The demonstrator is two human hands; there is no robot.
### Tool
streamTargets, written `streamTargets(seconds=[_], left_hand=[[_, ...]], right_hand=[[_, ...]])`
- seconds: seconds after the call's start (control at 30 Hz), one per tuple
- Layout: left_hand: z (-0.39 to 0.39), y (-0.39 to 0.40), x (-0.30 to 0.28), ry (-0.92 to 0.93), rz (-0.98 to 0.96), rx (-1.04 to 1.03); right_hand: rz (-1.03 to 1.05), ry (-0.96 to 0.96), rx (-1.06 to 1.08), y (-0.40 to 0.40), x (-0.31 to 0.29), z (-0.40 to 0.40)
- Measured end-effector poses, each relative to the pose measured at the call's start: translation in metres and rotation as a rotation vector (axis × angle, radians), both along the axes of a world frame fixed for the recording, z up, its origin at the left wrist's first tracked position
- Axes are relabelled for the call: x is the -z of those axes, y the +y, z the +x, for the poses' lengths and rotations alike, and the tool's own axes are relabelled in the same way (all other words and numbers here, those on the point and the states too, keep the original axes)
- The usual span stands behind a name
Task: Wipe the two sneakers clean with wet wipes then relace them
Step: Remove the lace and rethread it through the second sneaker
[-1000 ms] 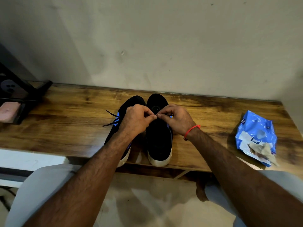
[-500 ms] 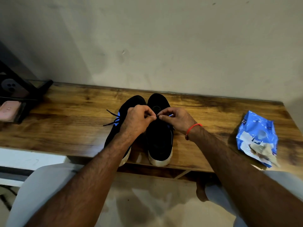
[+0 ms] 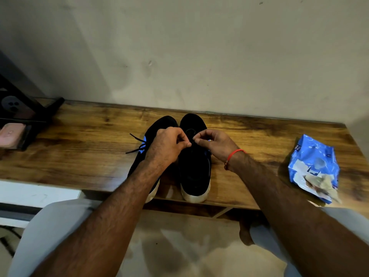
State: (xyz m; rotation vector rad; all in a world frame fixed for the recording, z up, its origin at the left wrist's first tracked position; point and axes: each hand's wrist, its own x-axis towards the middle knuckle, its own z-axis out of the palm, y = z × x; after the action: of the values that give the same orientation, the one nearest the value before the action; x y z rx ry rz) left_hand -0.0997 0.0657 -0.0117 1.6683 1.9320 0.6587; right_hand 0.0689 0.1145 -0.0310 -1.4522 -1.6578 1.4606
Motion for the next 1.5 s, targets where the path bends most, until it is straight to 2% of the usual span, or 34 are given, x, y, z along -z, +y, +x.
streamTargets(seconds=[0.23,0.4,0.73,0.9,1.07,1.2,1.4,1.5], left_hand=[[0.004,-0.002,0.006,-0.050,0.044,-0.011],[-0.002,0.001,-0.004,-0.046,-0.050,0.033],[-0.023,0.006,-0.010,-0.011,-0.118,0.049],[-0.014,0.005,-0.006,0.093,-0.091,0.043],[-0.009,0.006,-0.005,0.207,-0.119,0.086],[-0.006,0.003,0.000,0.020,-0.050,-0.018],[-0.003,0.001,-0.003,0.045,-0.086,-0.010],[-0.002,0.000,-0.004,0.034,-0.126,0.032]], right_hand=[[0.009,-0.091,-0.045,0.001,-0.003,0.002],[0.014,-0.095,0.070,0.003,0.004,-0.002],[-0.063,-0.008,0.260,0.012,0.005,-0.003],[-0.133,0.052,0.294,0.009,-0.003,-0.003],[-0.262,0.148,0.442,0.009,-0.003,0.003],[-0.183,0.055,0.460,0.009,-0.002,0.005],[-0.135,0.113,0.631,0.019,-0.005,0.016],[-0.061,0.023,0.606,0.022,-0.003,0.016]])
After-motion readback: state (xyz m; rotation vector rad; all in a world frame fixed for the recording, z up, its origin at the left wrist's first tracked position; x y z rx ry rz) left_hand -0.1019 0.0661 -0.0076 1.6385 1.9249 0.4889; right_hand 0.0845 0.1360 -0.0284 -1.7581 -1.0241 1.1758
